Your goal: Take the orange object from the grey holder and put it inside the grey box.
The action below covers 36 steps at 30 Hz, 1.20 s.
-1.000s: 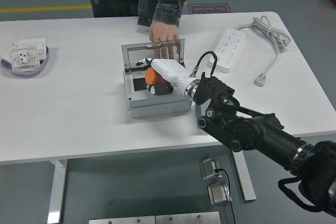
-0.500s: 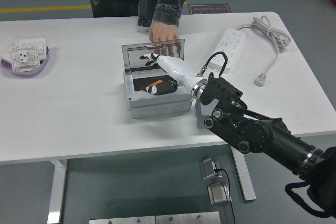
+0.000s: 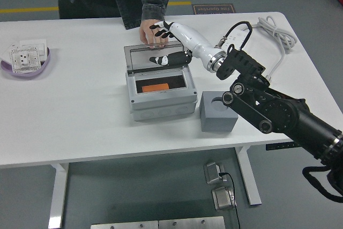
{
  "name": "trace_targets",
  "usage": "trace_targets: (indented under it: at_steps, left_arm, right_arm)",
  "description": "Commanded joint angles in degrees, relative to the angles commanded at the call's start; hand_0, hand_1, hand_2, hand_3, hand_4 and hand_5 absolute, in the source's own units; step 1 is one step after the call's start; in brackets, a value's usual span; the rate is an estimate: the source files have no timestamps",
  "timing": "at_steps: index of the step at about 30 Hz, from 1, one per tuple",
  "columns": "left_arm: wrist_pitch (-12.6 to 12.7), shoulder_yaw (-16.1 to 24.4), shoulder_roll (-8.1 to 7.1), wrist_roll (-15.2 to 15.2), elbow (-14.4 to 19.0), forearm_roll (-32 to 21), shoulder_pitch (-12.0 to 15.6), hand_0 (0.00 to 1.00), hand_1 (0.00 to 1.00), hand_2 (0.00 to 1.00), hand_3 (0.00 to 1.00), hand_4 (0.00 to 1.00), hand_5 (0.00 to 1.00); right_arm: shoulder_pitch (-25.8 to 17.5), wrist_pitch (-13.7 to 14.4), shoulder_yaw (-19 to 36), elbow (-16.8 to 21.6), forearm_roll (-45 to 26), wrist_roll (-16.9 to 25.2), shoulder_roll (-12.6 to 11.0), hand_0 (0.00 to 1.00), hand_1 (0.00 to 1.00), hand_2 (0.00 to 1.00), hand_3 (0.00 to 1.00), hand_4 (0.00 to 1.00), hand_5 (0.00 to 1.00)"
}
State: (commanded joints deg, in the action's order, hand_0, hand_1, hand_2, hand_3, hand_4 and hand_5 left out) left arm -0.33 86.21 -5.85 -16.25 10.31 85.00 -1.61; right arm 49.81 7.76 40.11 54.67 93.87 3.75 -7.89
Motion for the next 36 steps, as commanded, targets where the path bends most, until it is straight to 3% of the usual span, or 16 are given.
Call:
trace_targets:
  at_steps: [9, 12, 17, 29, 36]
  left_arm:
    - [-0.2, -0.3, -0.54, 0.0, 0.0, 0.7, -0.8, 0.693, 0.683, 0.684, 0.802, 0.733, 0.381]
    - [-0.2, -0.4, -0.55, 0.0, 0.0, 0.7, -0.8, 0.693, 0.683, 0.684, 0.802, 0.733, 0.379]
    - [-0.2, -0.2, -0.41, -0.1, 0.0, 0.8, -0.4, 0.693, 0.684, 0.684, 0.803, 0.73, 0.373]
    - [-0.1, -0.8, -0.37, 0.4, 0.0, -0.3, -0.3, 0.693, 0.683, 0.684, 0.803, 0.73, 0.37]
    - [-0.1, -0.9, -0.15, 0.5, 0.0, -0.5, -0.1, 0.692, 0.683, 0.684, 0.802, 0.728, 0.368]
  right_arm:
    - [4.7, 0.1, -1.8, -12.3, -2.8, 2.4, 2.8, 0.728, 0.689, 0.714, 0.809, 0.873, 0.272]
    - [4.5, 0.3, -2.5, -14.4, -3.2, 2.4, 2.8, 0.729, 0.687, 0.714, 0.803, 0.877, 0.28]
    - [3.2, 0.7, -5.5, -11.1, -3.1, 1.4, 1.0, 0.734, 0.683, 0.71, 0.8, 0.887, 0.293]
    - [0.0, 1.8, -9.8, 3.2, -1.4, -0.8, -5.3, 0.735, 0.682, 0.71, 0.8, 0.881, 0.306]
    - [-3.0, 2.7, -11.2, 8.1, -2.6, -0.6, -6.8, 0.729, 0.68, 0.71, 0.8, 0.866, 0.307]
